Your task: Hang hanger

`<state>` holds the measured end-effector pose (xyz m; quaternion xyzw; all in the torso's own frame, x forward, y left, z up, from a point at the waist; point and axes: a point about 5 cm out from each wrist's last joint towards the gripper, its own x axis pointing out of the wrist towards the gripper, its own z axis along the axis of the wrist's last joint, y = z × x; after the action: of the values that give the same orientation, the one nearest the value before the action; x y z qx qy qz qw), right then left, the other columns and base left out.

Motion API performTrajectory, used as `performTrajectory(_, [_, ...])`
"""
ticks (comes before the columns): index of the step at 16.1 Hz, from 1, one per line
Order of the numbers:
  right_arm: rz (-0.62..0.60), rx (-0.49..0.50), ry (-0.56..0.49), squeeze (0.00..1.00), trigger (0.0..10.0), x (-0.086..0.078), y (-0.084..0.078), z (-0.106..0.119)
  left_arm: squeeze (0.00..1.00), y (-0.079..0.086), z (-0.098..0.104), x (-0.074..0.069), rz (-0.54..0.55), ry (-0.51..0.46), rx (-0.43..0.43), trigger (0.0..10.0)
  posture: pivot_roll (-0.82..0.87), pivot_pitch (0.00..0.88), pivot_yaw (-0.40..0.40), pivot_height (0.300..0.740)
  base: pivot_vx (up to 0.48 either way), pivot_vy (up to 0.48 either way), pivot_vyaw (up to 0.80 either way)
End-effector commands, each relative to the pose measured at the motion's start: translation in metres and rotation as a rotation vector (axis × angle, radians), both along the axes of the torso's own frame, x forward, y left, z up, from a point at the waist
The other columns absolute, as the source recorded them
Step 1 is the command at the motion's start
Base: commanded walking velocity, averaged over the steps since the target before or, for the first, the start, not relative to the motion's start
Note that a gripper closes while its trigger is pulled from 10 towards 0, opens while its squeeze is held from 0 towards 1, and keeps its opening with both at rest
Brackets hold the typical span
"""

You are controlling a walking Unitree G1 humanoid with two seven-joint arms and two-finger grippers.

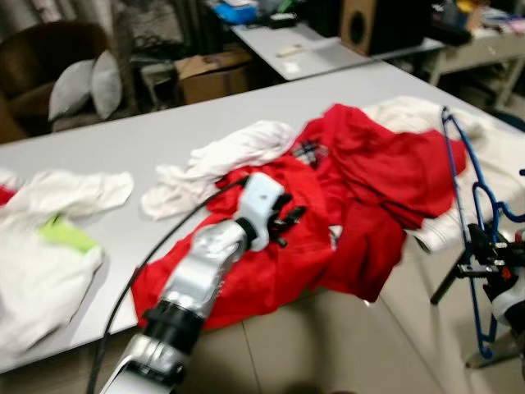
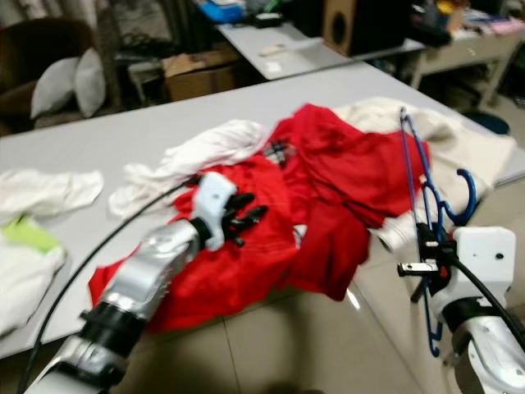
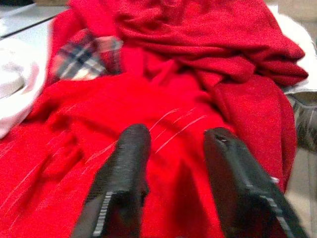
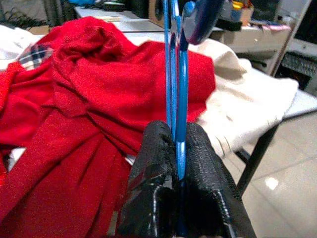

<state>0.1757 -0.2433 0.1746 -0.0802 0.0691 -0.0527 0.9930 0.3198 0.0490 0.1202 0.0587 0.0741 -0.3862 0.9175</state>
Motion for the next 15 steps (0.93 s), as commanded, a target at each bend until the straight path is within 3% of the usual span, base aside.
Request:
performTrajectory(1, [0.012,-0.015,-0.038,0.00,10.0,-0.002,0.004,0.007,0.00,-0.003,0.000,0.008,0.011,-0.008,0.033,10.0,-0.33,0.000,0.157,0.740,0.000,0.000,0.00])
performTrajectory(2, [0.012,-0.018,-0.040,0.00,10.0,-0.003,0.003,0.008,0.00,-0.005,-0.002,0.010,0.008,0.003,0.039,10.0,-0.33,0.000,0.160,0.740,0.000,0.000,0.00])
performTrajectory(3, [0.019,-0.024,-0.038,0.00,10.0,-0.007,0.004,0.008,0.00,-0.003,-0.011,0.017,0.042,0.020,0.122,10.0,-0.35,0.000,0.172,0.740,0.000,0.000,0.00])
performTrajectory(4, [0.022,-0.026,-0.037,0.00,10.0,-0.008,0.005,0.008,0.00,0.000,-0.013,0.019,0.060,0.023,0.142,10.0,-0.35,0.000,0.171,0.740,0.000,0.000,0.00])
performTrajectory(5, [0.030,-0.019,-0.033,0.00,10.0,-0.010,0.007,0.006,0.00,0.008,-0.017,0.021,0.101,0.024,0.169,0.0,-0.34,0.000,0.165,0.740,0.000,0.000,0.00])
performTrajectory(7, [0.085,-0.024,0.004,0.00,10.0,-0.012,0.016,-0.002,0.00,0.021,-0.019,0.023,0.153,0.011,0.193,0.0,-0.33,0.000,0.163,0.740,0.000,0.000,0.00])
performTrajectory(9, [0.154,-0.015,0.023,0.00,10.0,-0.012,0.024,-0.005,0.00,0.027,-0.015,0.021,0.167,-0.004,0.159,0.0,-0.31,0.000,0.153,0.740,0.000,0.000,0.00])
performTrajectory(11, [0.183,-0.026,0.033,0.00,10.0,-0.006,0.028,-0.009,0.00,0.038,-0.016,0.017,0.210,-0.038,0.188,0.0,-0.27,0.000,0.133,0.740,0.000,0.000,0.00])
performTrajectory(15, [0.181,-0.019,0.018,0.00,10.0,0.000,0.031,-0.012,0.00,0.041,-0.012,0.014,0.230,-0.050,0.164,0.0,-0.24,0.000,0.117,0.740,0.000,0.000,0.00])
